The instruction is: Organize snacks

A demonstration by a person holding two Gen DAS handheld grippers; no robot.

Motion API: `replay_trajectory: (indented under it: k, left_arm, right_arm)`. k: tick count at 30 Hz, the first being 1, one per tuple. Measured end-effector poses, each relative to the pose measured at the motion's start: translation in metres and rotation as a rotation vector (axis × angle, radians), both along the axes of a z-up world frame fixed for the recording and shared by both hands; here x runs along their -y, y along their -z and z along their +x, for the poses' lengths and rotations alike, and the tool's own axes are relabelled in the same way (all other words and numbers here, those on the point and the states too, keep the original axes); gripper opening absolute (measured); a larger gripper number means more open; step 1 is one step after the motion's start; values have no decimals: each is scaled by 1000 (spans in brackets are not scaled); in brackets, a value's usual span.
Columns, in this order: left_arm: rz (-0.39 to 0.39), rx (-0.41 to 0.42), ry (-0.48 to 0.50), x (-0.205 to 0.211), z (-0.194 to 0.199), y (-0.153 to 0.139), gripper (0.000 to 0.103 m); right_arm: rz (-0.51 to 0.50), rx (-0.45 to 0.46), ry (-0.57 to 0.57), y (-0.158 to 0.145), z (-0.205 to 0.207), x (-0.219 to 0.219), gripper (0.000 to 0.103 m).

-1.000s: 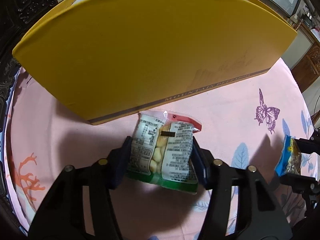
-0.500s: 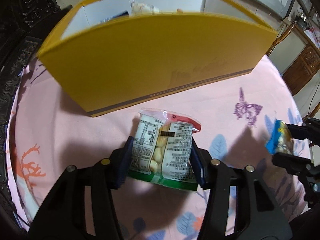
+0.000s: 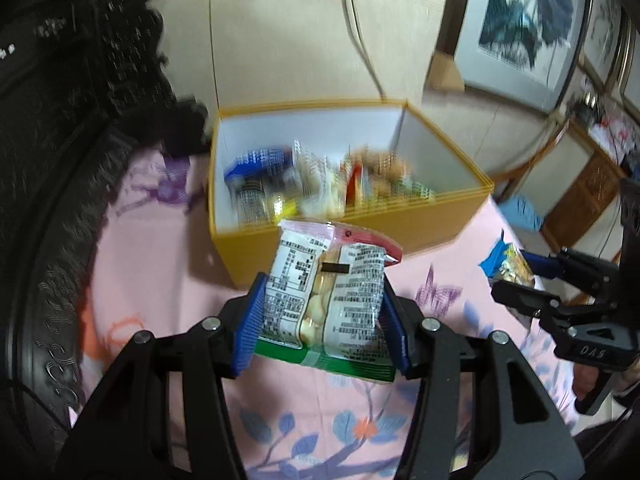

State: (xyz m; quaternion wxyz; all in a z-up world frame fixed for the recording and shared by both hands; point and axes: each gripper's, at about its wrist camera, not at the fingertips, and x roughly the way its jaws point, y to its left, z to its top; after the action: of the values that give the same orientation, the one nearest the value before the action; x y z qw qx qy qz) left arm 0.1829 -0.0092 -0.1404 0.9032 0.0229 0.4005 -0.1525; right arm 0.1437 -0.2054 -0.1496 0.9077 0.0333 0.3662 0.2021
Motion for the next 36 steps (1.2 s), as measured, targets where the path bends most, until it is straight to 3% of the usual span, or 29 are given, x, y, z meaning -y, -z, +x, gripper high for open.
replay_trajectory:
  k: [8,15,16,17,18,19,22,27,36]
  left_arm:
    - [-60,140,-12,10,43,-72,54]
    - [-62,204,-45,23,94,-100,54]
    - [-61,202,-61,25,103,-98,56]
    - [-53,188,-78,27,112,-94,73]
    - [-38,165,-99,28,118,-88,86]
    - [-12,124,-137,29,126,-81,98]
    - [-19,31,-153,28,129,-64,98]
    - [-6,0,-183,22,114,-48,98]
    - [16,10,-199,18,103,-49,98]
  right_arm:
    - [5,186,40,-66,45,6,51]
    - [-17,266,103,-93,101,9,52]
    - [-22,252,113,-90,111,8,55]
    - [-35,220,118,-84,120,6,80]
    - [-58,186,134,-78,127,4,97]
    - [-86,152,159,-71,133,2,102]
    - [-65,73,155,-56,132,1,102]
    - [-60,-51,177,-32,123,0,102]
    - [-59,-58,188,-30,112,2,102]
